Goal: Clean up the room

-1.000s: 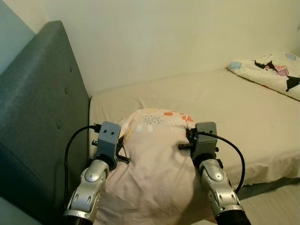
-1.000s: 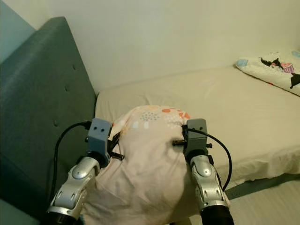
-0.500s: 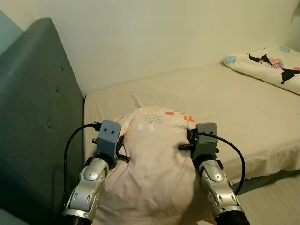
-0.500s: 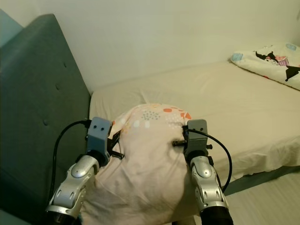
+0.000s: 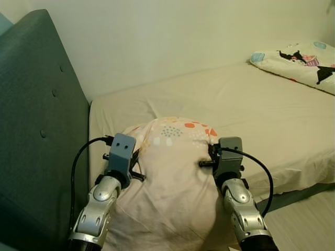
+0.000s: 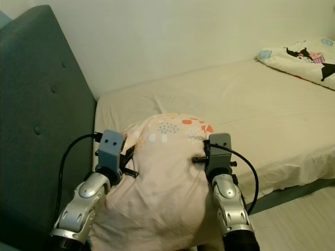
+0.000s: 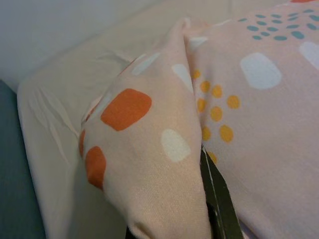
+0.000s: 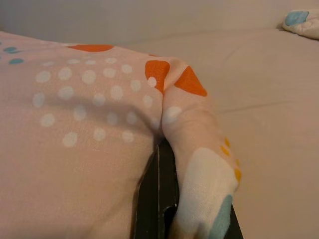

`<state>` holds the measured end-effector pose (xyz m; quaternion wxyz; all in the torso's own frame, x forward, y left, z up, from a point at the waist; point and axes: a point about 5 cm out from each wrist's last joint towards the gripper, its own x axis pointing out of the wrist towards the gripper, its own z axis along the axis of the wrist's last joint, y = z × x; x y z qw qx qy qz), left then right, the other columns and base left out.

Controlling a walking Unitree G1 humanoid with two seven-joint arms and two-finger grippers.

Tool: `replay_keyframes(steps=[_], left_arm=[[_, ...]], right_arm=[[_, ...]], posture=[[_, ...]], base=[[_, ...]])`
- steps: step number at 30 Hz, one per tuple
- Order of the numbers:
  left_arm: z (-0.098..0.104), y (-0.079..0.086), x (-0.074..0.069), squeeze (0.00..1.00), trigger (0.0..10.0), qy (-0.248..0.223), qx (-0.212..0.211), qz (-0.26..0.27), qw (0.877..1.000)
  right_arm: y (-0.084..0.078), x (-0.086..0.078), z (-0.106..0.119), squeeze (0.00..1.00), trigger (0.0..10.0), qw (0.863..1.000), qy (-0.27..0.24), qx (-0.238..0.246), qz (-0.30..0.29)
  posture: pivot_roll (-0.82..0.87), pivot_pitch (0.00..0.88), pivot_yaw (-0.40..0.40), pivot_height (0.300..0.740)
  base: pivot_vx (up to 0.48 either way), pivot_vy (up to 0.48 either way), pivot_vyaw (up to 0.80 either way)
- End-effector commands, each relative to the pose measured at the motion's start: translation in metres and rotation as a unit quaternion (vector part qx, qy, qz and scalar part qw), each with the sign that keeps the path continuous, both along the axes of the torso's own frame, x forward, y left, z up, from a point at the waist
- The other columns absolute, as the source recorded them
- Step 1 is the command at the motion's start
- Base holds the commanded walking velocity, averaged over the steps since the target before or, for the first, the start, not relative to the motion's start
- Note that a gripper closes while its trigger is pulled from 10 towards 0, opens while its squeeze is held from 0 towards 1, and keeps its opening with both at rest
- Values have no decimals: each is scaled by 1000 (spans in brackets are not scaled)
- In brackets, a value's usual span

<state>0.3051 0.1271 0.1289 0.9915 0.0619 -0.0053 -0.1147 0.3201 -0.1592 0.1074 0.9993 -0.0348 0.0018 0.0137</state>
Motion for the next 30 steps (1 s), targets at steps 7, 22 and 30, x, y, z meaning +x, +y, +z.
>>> replay_keyframes(steps=[7,22,30], left_arm=[[12,17,6,0,10000,-24,18,23,999],[65,55,53,0,10000,-88,77,47,992],[126,88,88,0,10000,-143,159,130,968]], right_arm=[[2,4,6,0,10000,1000,-18,9,0],[11,43,48,0,10000,997,-67,0,25],[31,79,107,0,10000,992,-115,-9,55]], posture=[[-40,70,76,601],[-26,95,60,601],[-8,124,51,601]], base=[[0,0,0],[0,0,0],[0,0,0]])
